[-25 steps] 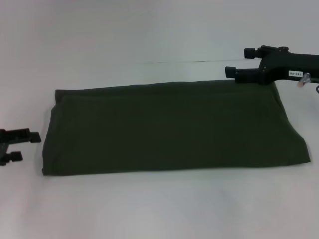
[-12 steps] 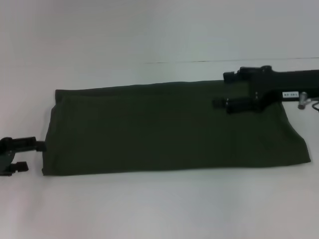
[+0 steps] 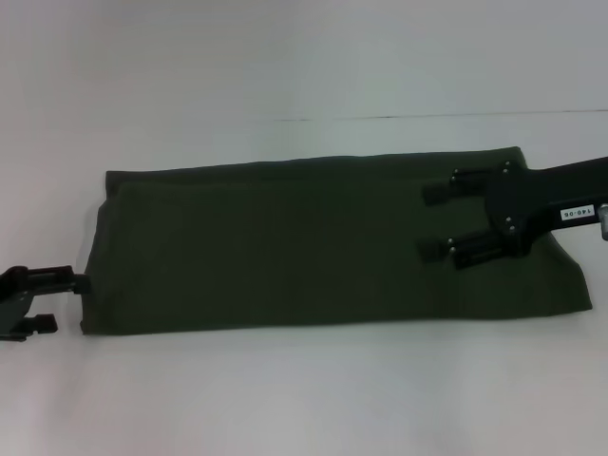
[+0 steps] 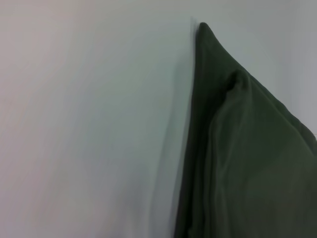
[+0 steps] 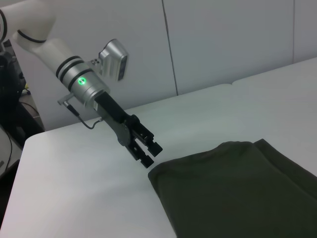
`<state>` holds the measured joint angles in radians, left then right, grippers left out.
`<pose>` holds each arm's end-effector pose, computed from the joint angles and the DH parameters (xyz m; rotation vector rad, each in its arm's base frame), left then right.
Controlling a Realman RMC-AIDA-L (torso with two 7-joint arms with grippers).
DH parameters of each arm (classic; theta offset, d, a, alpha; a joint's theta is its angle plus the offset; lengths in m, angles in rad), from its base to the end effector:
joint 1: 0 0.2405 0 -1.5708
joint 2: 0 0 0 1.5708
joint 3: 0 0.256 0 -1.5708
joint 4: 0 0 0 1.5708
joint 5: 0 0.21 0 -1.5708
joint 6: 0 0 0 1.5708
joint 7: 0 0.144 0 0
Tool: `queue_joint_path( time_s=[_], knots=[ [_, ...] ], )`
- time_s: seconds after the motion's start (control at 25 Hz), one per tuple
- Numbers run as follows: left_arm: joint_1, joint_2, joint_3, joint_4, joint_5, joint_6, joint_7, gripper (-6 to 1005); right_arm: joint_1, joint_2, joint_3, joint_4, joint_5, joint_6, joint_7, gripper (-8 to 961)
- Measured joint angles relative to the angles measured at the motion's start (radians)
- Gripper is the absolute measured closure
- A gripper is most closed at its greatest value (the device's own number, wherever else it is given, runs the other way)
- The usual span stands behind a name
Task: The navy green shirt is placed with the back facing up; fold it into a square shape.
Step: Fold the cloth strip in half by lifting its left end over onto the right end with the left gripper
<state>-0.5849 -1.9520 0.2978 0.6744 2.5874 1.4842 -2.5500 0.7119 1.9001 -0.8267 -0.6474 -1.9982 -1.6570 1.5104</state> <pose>-0.3507 0.3341 0.0704 -1.7863 -2.1377 -0.4240 0.2182 0.3747 0.0502 -2.9421 0.4371 0.5176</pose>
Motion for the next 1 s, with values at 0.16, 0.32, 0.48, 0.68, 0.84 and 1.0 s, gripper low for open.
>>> queue_joint_path(
  time_s=[0.16, 0.32, 0.48, 0.68, 0.84, 1.0],
  knots=[
    [-0.013, 0.003, 0.003, -0.022, 0.001, -0.002, -0.002, 113, 0.002, 0.004, -0.008, 0.000, -0.010, 0.002, -0.004, 26],
    [-0.018, 0.003, 0.007, -0.043, 0.003, -0.024, -0.002, 114, 0.003, 0.005, -0.011, 0.000, -0.013, -0.002, -0.011, 26],
    [-0.019, 0.003, 0.009, -0.065, 0.003, -0.044, -0.002, 114, 0.005, 0.006, -0.014, 0.000, -0.015, -0.006, -0.014, 25],
    [-0.028, 0.000, 0.009, -0.084, 0.003, -0.062, -0.002, 114, 0.006, 0.006, -0.017, -0.001, -0.016, -0.008, -0.017, 25],
    [-0.038, 0.000, 0.014, -0.104, 0.003, -0.087, -0.002, 113, 0.009, 0.007, -0.018, -0.001, -0.016, -0.010, -0.019, 25],
    [-0.048, 0.003, 0.018, -0.124, 0.003, -0.102, -0.004, 113, 0.011, 0.006, -0.019, -0.001, -0.016, -0.011, -0.025, 26]
  ],
)
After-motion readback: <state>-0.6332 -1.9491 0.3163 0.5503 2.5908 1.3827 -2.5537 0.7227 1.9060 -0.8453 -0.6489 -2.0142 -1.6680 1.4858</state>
